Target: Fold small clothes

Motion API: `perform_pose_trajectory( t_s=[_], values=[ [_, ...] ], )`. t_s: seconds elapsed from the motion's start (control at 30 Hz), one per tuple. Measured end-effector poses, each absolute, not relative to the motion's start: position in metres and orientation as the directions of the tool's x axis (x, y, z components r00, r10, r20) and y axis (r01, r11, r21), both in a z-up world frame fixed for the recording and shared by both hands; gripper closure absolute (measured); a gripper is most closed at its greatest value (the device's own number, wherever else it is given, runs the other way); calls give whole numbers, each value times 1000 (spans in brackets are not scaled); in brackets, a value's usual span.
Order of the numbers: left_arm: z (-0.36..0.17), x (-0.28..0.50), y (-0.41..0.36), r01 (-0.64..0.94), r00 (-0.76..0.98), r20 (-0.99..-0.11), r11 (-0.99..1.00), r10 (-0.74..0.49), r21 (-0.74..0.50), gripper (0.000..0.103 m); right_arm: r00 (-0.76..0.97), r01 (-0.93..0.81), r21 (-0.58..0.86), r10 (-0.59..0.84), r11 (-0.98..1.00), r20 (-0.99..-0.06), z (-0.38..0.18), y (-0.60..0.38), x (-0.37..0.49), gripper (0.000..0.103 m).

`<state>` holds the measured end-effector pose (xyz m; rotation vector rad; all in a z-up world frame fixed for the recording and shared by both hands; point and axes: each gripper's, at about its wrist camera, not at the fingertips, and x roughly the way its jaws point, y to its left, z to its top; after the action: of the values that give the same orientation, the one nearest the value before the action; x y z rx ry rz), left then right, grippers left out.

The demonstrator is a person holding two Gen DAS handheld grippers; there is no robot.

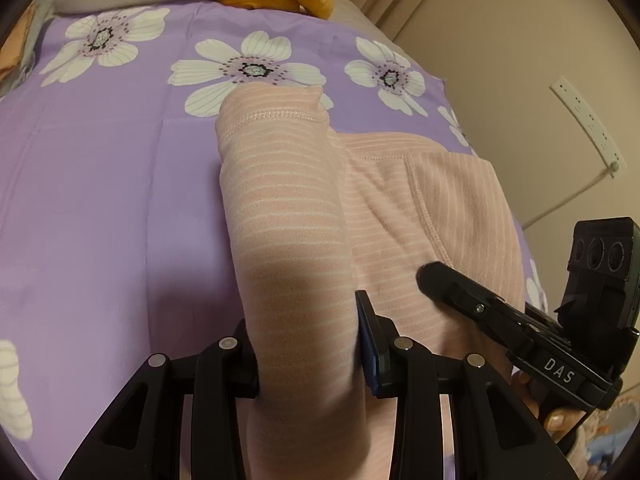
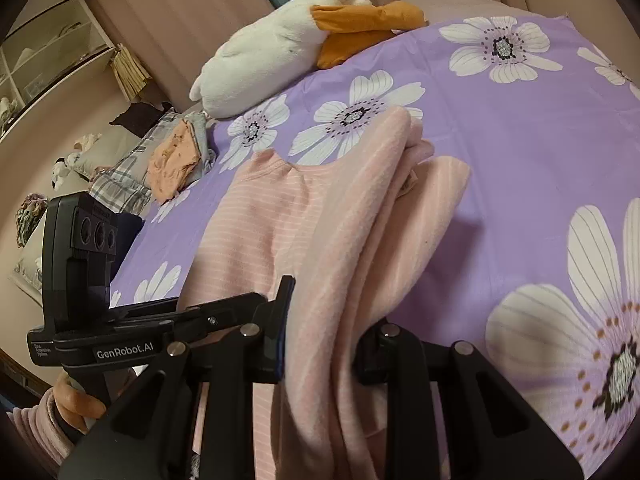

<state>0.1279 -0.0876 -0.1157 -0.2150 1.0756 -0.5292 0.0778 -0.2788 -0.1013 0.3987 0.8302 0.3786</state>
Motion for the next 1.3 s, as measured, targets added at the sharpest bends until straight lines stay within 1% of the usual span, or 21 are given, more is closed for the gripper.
perform_pose_trajectory(
  t_s=[0.6,1.3],
  values=[
    [-84,69,-67,290,398,-756,853,-520,-434,68,640,-235,459,492,857,-590,-65,-253,13,78],
    [-60,34,-27,238,492,-719,870,-490,-431,68,631,-351,400,529,847,-567,-32,-209,-5,78]
  ],
)
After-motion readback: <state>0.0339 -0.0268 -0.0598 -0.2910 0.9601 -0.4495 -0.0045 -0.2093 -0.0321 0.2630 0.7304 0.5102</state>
